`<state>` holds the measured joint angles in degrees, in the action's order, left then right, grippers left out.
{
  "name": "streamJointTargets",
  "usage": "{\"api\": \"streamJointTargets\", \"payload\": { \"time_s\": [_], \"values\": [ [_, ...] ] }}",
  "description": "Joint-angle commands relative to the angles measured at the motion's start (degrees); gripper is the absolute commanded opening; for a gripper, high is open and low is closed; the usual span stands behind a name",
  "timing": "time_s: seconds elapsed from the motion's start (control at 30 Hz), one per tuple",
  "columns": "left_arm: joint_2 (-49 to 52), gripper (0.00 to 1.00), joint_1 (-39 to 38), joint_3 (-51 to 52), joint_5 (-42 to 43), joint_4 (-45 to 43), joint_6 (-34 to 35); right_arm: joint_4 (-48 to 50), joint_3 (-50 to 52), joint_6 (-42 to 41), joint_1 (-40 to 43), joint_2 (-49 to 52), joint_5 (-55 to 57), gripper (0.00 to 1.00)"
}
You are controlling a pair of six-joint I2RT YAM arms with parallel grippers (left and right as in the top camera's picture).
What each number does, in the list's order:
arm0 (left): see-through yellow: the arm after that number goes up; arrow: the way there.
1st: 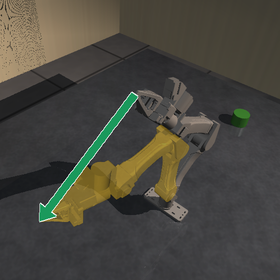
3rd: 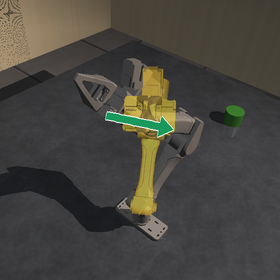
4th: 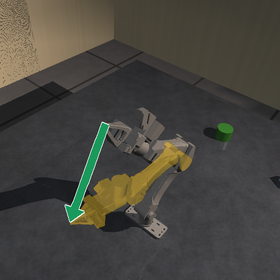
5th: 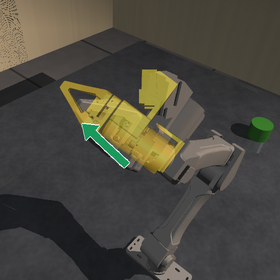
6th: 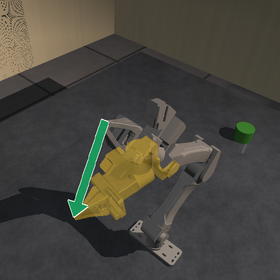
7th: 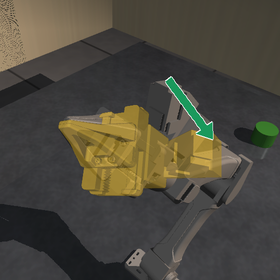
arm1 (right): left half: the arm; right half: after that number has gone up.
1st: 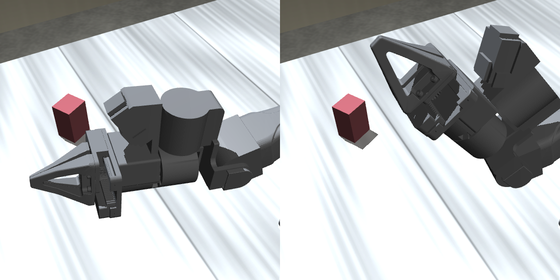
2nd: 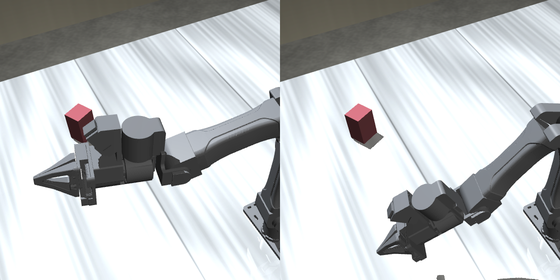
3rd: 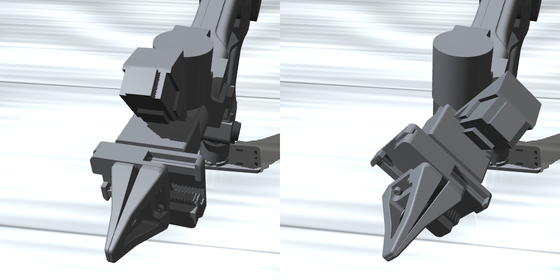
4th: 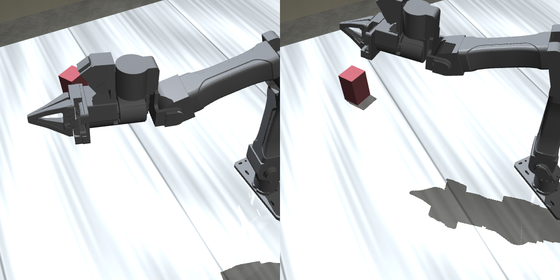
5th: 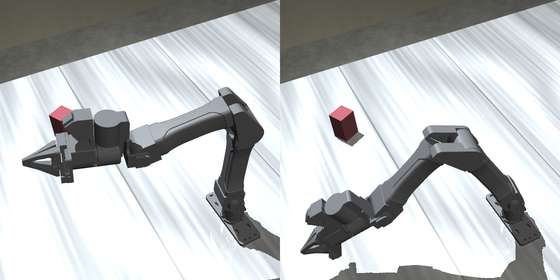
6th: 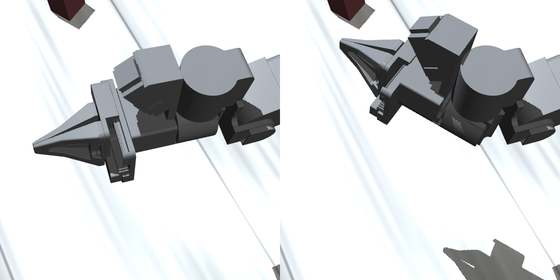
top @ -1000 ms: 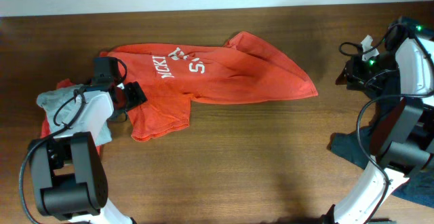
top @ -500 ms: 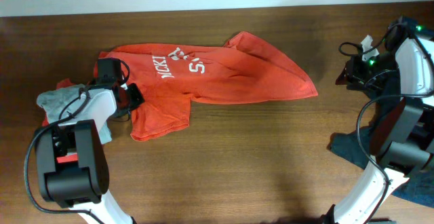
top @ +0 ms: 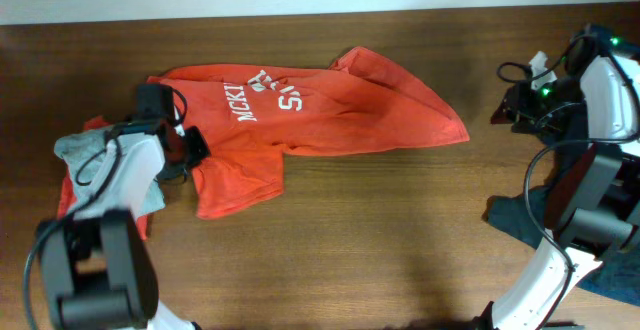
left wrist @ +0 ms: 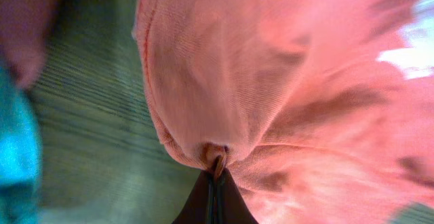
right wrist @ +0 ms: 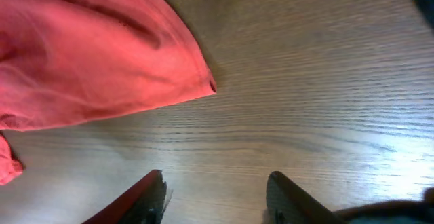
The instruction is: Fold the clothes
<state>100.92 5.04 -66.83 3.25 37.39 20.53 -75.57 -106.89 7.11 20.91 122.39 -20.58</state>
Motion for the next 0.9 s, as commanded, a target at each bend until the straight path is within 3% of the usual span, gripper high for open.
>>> {"api": "streamJointTargets", "payload": {
  "time_s": [0.0,0.2,0.4,0.87],
  "values": [
    [-7.1,0.00,0.1,0.0,0.4,0.9,-0.9,0.3,3.3,1.7,-3.2,-1.0,0.2,0.57],
    [-7.5,0.00,0.1,0.0,0.6,5.8,-0.9,4.6,10.4,1.7,-5.2,-0.9,0.2,0.59],
    [-7.5,0.00,0.1,0.0,0.6,7.0,-0.9,15.1,17.8,1.6,-7.0,-0.9,0.3,0.59],
    [-7.5,0.00,0.1,0.0,0.6,6.8,-0.9,26.1,23.1,-0.5,-8.4,0.0,0.3,0.58]
  ]
}}
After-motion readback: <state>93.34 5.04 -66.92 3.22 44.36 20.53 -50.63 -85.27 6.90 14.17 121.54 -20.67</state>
